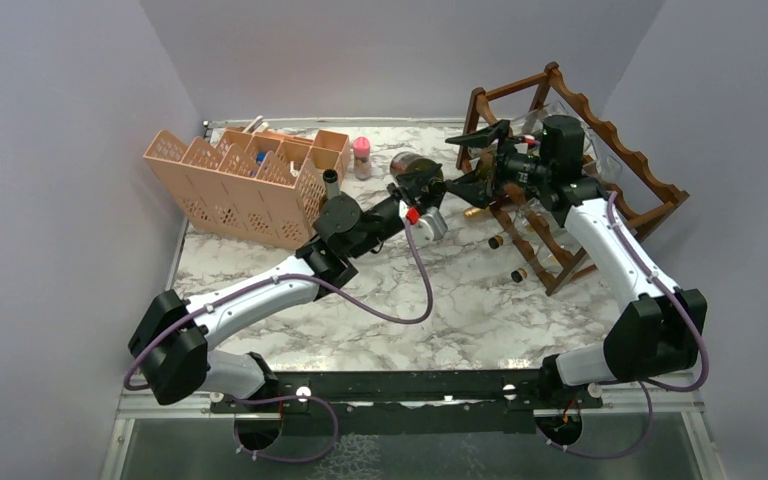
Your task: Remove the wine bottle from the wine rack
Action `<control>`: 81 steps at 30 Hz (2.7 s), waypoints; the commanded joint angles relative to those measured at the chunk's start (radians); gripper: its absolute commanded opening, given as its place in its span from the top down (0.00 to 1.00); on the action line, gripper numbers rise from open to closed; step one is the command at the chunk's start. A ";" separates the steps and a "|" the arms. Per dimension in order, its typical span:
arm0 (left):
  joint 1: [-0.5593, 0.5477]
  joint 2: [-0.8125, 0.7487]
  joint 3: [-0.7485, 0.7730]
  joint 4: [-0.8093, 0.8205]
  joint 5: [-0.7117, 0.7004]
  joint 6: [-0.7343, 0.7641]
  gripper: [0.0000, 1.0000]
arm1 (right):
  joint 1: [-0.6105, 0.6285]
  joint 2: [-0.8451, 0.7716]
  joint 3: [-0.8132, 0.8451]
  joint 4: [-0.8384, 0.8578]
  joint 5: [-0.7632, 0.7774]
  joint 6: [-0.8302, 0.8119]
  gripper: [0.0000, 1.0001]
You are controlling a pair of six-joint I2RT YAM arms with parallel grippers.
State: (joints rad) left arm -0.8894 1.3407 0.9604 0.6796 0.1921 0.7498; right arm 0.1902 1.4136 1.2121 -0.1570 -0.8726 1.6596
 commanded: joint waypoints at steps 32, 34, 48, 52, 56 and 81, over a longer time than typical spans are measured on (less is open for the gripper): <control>0.352 -0.609 -0.273 -0.721 -0.574 -0.745 1.00 | -0.041 -0.047 0.319 -0.165 -0.015 -1.177 0.00; 0.446 -0.619 -0.286 -0.723 -0.534 -0.755 1.00 | -0.042 -0.052 0.330 -0.203 0.016 -1.212 0.00; 0.733 -0.474 -0.285 -0.491 -0.614 -0.812 1.00 | -0.041 -0.052 0.338 -0.262 0.061 -1.262 0.00; 0.739 -0.464 -0.304 -0.487 -0.641 -0.839 1.00 | -0.042 -0.065 0.322 -0.266 0.059 -1.279 0.00; 0.739 -0.452 -0.320 -0.492 -0.631 -0.859 1.00 | -0.040 -0.067 0.310 -0.277 0.073 -1.303 0.00; 0.739 -0.594 -0.050 -0.844 -0.608 -0.847 0.01 | 0.076 0.019 0.410 -0.386 0.168 -1.405 0.00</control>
State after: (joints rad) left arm -0.1505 0.8024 0.7952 -0.0986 -0.4351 -0.1009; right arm 0.2180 1.4117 1.5715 -0.4885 -0.7902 0.3111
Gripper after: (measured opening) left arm 0.990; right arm 0.995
